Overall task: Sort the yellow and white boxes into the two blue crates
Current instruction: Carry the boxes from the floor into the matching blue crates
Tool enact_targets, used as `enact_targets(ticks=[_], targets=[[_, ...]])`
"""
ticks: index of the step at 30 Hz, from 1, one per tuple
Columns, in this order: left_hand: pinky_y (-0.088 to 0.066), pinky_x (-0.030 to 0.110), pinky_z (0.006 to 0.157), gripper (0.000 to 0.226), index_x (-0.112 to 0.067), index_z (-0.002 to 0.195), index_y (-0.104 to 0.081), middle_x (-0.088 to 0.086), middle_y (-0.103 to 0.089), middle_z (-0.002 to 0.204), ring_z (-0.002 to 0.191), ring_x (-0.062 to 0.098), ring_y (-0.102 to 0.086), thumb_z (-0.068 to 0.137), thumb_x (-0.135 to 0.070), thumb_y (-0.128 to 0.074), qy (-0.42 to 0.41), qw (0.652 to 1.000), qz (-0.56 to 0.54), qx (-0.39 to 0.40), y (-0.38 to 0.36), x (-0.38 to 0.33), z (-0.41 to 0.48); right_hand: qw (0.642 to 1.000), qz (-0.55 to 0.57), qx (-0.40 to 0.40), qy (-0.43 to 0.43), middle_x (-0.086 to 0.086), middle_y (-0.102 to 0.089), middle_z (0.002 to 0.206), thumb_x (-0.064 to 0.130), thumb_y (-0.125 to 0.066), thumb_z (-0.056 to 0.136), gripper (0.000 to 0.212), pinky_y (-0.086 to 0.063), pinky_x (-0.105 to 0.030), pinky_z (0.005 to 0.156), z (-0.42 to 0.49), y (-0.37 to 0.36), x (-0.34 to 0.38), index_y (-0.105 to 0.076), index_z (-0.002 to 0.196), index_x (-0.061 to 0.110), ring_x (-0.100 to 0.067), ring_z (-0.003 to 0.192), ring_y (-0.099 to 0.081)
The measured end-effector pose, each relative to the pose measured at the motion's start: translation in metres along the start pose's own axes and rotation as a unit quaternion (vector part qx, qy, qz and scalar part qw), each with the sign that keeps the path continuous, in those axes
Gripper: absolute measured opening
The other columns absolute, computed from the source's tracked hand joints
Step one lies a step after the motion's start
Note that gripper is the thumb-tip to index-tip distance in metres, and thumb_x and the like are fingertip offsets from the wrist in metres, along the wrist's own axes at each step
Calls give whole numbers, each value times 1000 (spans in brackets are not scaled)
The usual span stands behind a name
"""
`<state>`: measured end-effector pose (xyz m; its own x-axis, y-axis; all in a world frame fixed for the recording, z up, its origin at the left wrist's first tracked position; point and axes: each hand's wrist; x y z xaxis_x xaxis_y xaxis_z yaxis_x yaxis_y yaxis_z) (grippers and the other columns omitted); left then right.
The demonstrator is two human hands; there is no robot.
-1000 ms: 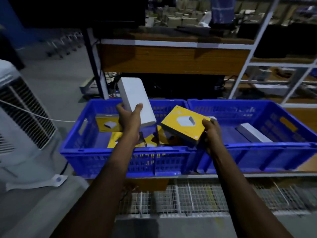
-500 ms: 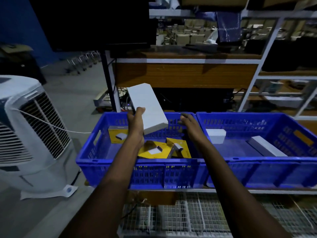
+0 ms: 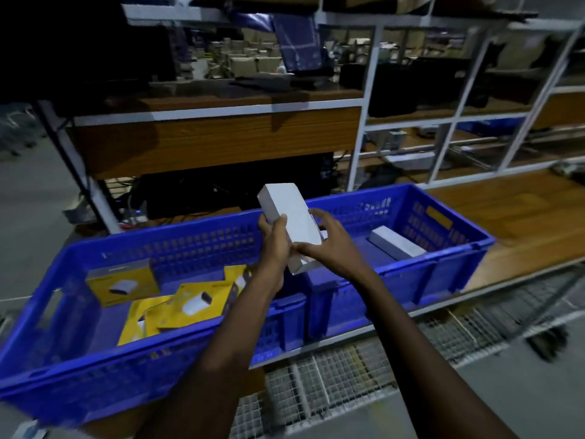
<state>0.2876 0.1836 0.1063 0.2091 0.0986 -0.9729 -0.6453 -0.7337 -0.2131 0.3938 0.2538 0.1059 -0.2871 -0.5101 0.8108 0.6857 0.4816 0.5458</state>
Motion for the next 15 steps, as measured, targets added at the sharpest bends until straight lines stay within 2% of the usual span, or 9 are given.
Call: enact_targets(ticks=[4,7,8,10,12,15], targets=[[-49,39,76,45,-20,148,-23,16,-49,136,105,31,-54,105,-20,-37,7,999,-2,42,-55,9,12,999,-9,-9,-30,-7,-39,140,44,-76,77,88,-45,-33,83,11,40,-30,-26,149,33,-25,123,-44],[-53,49,82,46,-23,146,-27,11,-50,138,114,33,-57,103,-24,-45,28,997,11,68,-93,16,22,999,-12,-26,-45,-8,-44,136,49,-73,75,86,-43,-26,72,24,69,-56,-28,147,34,-23,113,-50],[-54,53,84,47,-24,144,-30,11,-52,138,115,34,-58,101,-25,-49,39,996,13,73,-106,19,26,998,-11,-35,-51,-8,-46,135,51,-69,71,86,-45,-26,70,27,80,-64,-30,146,35,-23,110,-51],[-56,57,83,49,-26,142,-33,10,-55,135,113,35,-61,98,-26,-55,50,995,35,76,-134,24,33,996,-9,-50,-70,-8,-49,133,52,-62,66,83,-51,-34,75,35,103,-80,-34,142,37,-25,109,-55],[-57,57,79,52,-27,142,-35,9,-57,132,109,34,-63,96,-27,-59,41,994,60,76,-162,30,39,995,-16,-60,-81,-7,-52,132,52,-61,65,80,-54,-42,81,43,126,-99,-38,139,36,-25,109,-56],[-60,52,72,64,-30,147,-30,9,-61,126,106,30,-64,92,-26,-64,28,994,83,73,-202,37,49,992,-46,-90,-69,-6,-52,132,52,-63,65,77,-52,-42,85,54,159,-125,-41,137,37,-24,115,-54]])
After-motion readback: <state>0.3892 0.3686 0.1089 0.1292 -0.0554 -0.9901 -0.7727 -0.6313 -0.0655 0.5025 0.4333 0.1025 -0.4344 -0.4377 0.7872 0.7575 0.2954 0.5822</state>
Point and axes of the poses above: each hand's wrist, its own z-axis towards the middle knuckle, its own y-axis out of the back of the hand, x = y × z
